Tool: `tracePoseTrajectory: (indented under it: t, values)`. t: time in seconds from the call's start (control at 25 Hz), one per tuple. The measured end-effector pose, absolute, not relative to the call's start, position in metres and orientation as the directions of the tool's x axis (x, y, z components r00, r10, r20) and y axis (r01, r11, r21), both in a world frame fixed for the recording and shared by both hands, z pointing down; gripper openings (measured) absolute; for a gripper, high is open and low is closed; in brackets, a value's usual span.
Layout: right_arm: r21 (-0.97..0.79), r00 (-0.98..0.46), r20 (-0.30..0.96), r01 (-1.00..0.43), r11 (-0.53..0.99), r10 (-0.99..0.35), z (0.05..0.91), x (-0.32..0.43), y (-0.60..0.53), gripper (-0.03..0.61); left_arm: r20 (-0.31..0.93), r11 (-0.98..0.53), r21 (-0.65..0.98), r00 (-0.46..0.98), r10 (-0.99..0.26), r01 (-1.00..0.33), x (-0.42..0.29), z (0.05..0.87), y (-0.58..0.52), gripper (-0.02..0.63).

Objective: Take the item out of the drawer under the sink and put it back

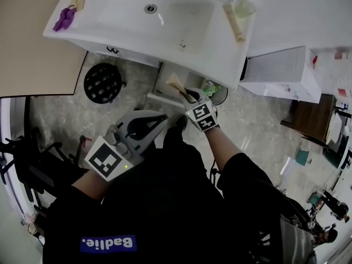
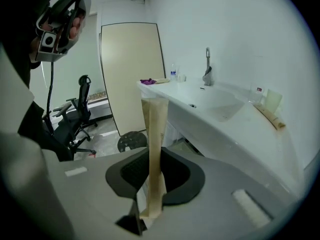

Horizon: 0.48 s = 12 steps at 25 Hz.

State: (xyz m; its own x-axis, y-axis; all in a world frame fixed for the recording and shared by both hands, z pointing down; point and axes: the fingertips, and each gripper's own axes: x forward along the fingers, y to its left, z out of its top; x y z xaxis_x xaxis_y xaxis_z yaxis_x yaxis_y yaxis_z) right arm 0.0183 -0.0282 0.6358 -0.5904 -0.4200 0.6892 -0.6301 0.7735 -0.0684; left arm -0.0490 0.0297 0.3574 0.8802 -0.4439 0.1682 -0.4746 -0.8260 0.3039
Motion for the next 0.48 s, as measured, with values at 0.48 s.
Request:
tracePoseTrajectory:
  t: [0.48]
  values:
    - [-0.061, -0.476, 0.832, -0.589, 0.806, -0.284, 0.734, 0.030, -0.035, 0.052, 0.189, -0.817, 0.293, 0.868, -0.459, -0.496, -0.052, 0.371, 0.020, 0.005]
